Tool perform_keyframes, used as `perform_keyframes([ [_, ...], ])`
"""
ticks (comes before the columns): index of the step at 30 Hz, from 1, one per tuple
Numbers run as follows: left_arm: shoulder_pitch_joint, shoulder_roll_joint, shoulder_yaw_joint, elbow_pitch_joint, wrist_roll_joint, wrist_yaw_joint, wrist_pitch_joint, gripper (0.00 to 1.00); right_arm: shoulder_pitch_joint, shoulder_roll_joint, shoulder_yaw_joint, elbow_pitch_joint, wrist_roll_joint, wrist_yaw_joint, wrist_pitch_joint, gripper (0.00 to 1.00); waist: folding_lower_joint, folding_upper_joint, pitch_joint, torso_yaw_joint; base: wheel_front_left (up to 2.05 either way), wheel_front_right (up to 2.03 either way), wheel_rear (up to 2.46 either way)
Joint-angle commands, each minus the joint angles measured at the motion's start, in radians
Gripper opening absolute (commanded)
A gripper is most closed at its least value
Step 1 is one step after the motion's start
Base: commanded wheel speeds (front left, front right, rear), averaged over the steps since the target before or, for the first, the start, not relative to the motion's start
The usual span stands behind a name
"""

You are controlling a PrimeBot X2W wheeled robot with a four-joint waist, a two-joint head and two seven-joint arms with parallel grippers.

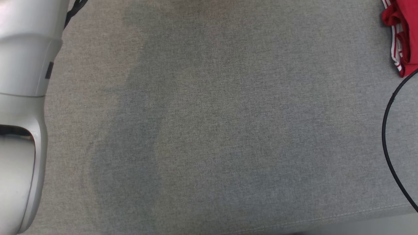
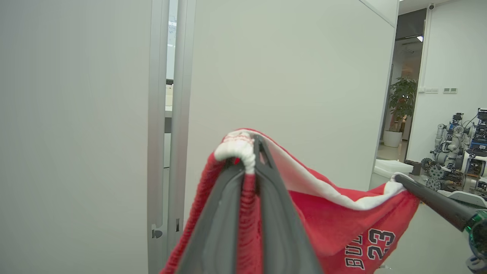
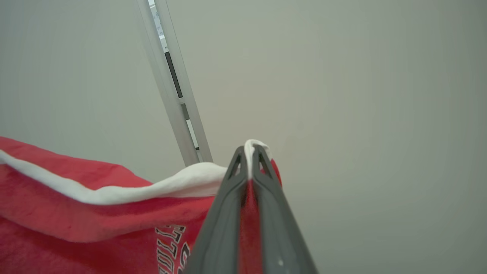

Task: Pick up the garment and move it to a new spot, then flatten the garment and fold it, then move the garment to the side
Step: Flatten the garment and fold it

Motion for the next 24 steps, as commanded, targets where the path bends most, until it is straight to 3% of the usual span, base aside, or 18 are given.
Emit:
perform_keyframes([
  [1, -0.004, 0.004, -0.016, 0.009, -0.014, -0.002, -0.013, 0.00, -0.001, -0.005, 0.017, 0.003, 0.014, 0.000, -0.009, 0.00, -0.0002, 0.0000, 0.019, 0.000, 0.00, 0.00, 0.00],
  [8, 0.119, 0.042, -0.089, -0.001, -0.092, -0.002, -0.050, 0.00, 0.115, -0.027, 0.105, -0.047, 0.072, 0.000, -0.024, 0.00, -0.0002, 0.0000, 0.001, -0.008, 0.00, 0.00, 0.00],
  [12, 0.275, 0.087, -0.093, -0.059, -0.123, -0.002, -0.062, 0.00, 0.249, -0.058, 0.129, -0.123, 0.095, 0.000, -0.025, 0.00, -0.0002, 0.0000, -0.038, -0.013, 0.00, 0.00, 0.00],
  [17, 0.537, 0.112, -0.004, -0.198, -0.086, 0.003, -0.063, 0.00, 0.471, -0.103, 0.128, -0.229, 0.096, 0.000, -0.025, 0.00, -0.0002, 0.0000, -0.099, -0.009, 0.00, 0.00, 0.00],
  [24, 0.933, 0.094, 0.064, -0.379, 0.004, 0.034, -0.064, 0.00, 0.780, -0.142, 0.097, -0.348, 0.104, -0.001, -0.025, 0.00, -0.0002, 0.0000, -0.193, 0.005, 0.00, 0.00, 0.00],
])
